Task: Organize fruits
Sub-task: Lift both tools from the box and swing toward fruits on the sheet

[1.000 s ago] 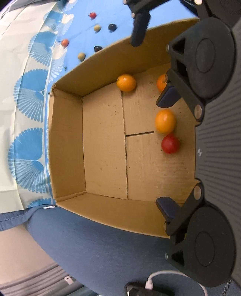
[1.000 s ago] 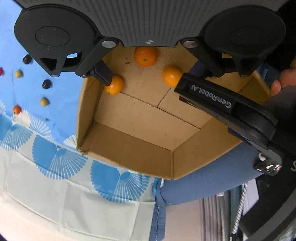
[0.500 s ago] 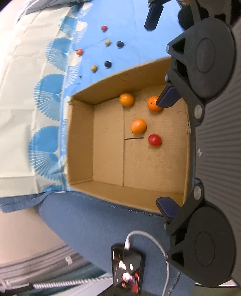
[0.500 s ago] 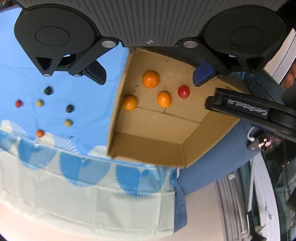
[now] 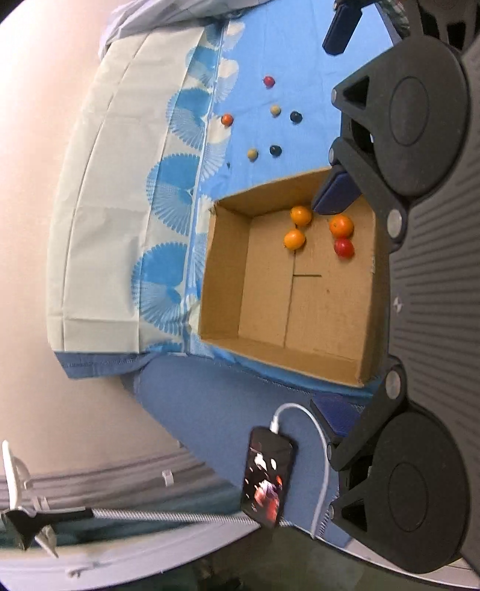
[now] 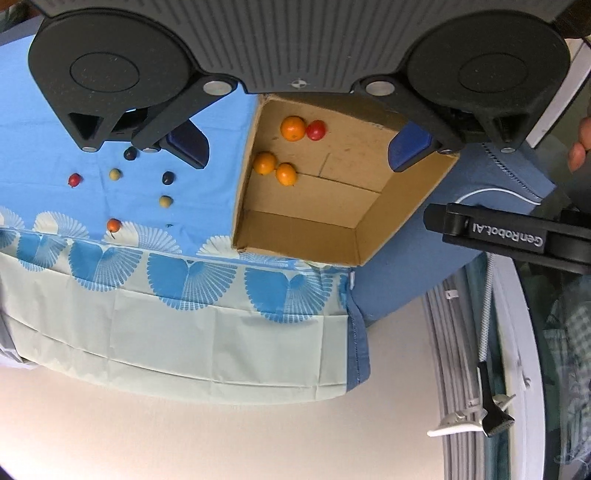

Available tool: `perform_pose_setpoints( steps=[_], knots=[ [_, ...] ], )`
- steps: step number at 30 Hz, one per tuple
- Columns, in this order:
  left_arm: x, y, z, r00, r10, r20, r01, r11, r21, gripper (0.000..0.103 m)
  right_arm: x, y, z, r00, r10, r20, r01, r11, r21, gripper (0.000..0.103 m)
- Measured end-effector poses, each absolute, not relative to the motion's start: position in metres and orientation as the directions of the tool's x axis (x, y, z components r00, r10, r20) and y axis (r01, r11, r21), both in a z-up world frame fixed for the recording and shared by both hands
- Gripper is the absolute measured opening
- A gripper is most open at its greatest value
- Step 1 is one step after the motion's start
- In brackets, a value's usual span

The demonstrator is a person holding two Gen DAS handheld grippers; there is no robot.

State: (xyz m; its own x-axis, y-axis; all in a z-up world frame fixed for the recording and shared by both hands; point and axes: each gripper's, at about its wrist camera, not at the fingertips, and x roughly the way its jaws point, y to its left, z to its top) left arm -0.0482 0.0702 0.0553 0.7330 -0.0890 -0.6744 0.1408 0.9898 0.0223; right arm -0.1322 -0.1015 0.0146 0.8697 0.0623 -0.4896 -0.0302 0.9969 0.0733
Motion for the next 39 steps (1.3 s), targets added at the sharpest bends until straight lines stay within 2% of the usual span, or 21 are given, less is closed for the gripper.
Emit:
perform_pose_setpoints(
  steps=[9,24,30,39],
  knots=[
    [-0.071,0.064,0.054,0.726,-0.076,-0.683,0.148,0.988,0.048,0.103,-0.149,-0.109,0.014,0.875,0.102,-0.474,-0.052,0.992,0.118,0.102],
    [-0.037,0.030,0.036,0.675,-0.080,-0.734,0.187,0.980,0.065,0.103,-0.133,-0.140,-0.002,0.869,0.077,-0.489,0.005,0.987,0.163,0.102],
    [-0.011,-0.017,0.030,0.642,-0.102,-0.760,0.242,0.968,0.074,0.103,-0.125,-0.186,-0.009,0.878,-0.001,-0.478,0.087,0.984,0.157,0.102],
    [0.046,-0.136,0.003,0.594,-0.195,-0.780,0.387,0.920,0.065,0.103,-0.093,-0.308,-0.039,0.838,-0.251,-0.484,0.355,0.925,0.136,0.102]
  ],
)
